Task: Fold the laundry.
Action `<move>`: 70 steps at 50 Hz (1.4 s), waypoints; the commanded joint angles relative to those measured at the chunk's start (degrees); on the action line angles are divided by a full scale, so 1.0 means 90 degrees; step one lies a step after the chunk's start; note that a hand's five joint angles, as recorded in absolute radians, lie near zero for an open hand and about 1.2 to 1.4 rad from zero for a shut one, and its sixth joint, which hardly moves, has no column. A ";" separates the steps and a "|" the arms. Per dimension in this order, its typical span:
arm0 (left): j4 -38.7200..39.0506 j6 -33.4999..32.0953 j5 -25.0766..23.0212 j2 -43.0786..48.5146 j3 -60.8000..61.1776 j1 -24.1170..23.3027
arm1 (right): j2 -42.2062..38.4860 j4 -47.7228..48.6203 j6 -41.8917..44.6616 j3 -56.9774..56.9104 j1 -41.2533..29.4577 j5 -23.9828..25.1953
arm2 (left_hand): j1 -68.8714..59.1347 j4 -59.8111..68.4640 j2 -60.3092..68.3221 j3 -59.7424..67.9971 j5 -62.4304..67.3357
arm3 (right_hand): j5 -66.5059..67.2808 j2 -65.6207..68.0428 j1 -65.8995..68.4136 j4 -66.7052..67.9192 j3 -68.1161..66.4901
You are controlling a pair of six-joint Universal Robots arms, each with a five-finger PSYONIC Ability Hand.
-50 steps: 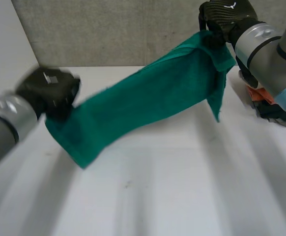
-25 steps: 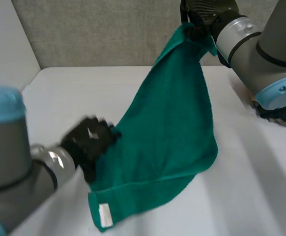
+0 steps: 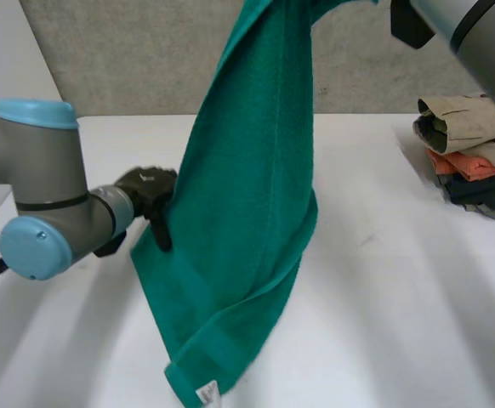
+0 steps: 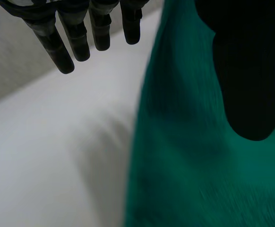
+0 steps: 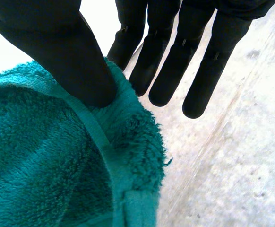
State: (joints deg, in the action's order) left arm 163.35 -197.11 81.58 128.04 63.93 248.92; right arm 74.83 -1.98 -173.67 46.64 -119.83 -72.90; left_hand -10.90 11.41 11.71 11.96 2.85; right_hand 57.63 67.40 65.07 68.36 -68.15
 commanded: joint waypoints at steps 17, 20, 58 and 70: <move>0.2559 -0.0579 0.0760 -0.0193 -0.2982 0.0526 | -0.2132 0.1418 0.1181 -0.1246 0.0706 -0.1586 | -0.7678 0.7621 0.7587 0.7560 0.7461 | 0.1375 0.1400 0.1659 0.1293 -0.1317; 0.3732 -0.0638 0.0905 -0.0368 -0.3041 0.0565 | -0.2494 0.2697 0.1260 -0.1335 0.0775 -0.1880 | -0.7678 0.7621 0.7587 0.7560 0.7461 | 0.1375 0.1400 0.1659 0.1293 -0.1317; 0.4087 -0.1732 -0.0530 -0.0193 0.2164 0.1082 | -0.3130 -0.0376 0.2442 0.2015 0.1361 -0.0199 | -0.7678 0.7621 0.7587 0.7560 0.7461 | 0.0817 0.0842 0.1101 0.0735 -0.0759; 0.3305 -0.1595 -0.0315 -0.0593 0.2066 0.1180 | -0.2857 -0.0454 0.1153 0.1966 0.1527 -0.1353 | -0.7678 0.7621 0.7587 0.7560 0.7461 | -0.5132 -0.5107 -0.4848 -0.5214 0.5190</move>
State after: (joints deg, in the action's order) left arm 195.22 -212.84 77.75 124.46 83.13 259.21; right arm 47.04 -6.31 -157.53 63.52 -107.13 -83.29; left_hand -67.85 68.70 68.58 68.29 56.07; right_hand 10.48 22.33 22.15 21.68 -22.28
